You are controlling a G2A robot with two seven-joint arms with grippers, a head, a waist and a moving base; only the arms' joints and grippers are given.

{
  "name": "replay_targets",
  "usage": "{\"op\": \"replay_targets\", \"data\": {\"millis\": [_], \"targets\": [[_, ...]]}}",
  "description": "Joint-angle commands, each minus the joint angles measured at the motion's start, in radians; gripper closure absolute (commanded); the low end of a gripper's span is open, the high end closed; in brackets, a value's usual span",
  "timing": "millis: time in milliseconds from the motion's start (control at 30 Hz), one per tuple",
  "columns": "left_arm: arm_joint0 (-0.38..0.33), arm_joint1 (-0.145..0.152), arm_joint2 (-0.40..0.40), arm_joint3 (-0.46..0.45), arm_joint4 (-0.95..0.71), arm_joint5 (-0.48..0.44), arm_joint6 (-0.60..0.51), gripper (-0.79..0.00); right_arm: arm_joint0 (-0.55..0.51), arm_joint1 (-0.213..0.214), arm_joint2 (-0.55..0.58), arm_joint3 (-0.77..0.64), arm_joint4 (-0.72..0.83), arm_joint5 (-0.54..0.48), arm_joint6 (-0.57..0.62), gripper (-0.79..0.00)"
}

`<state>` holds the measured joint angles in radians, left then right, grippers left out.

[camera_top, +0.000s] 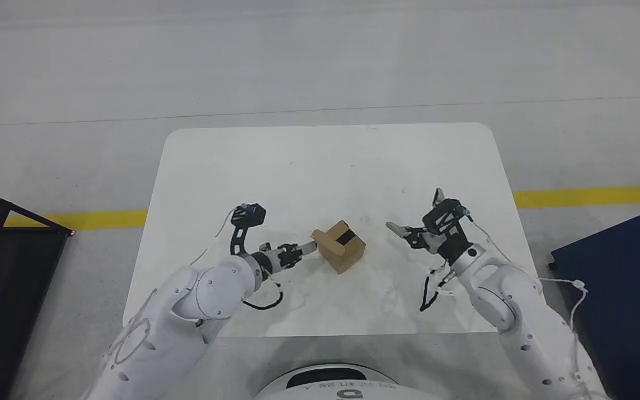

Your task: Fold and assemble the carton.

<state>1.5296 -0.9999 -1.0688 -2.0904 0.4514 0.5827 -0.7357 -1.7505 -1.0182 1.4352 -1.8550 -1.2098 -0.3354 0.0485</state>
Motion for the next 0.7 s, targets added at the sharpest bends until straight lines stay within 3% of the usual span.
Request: {"op": "replay_targets", "data": {"millis": [0,333,667], "targets": [[0.005,-0.001,-0.006,0.001,-0.019,-0.004,0.007,-0.785,0.026,-0.003,-0.013,0.030,-0.006,0.000,0.000,-0.785],[0.007,-0.001,-0.007,0.006,-0.008,-0.014,0.021,-0.785,0.058,-0.007,-0.040,0.067,-0.002,-0.009,-0.002,-0.785],[0.006,0.010,0.061,-0.032,0.271,-0.124,0.016,-0.785,0.123,-0.019,-0.109,0.153,-0.060,0.005,0.008,-0.785]]}}
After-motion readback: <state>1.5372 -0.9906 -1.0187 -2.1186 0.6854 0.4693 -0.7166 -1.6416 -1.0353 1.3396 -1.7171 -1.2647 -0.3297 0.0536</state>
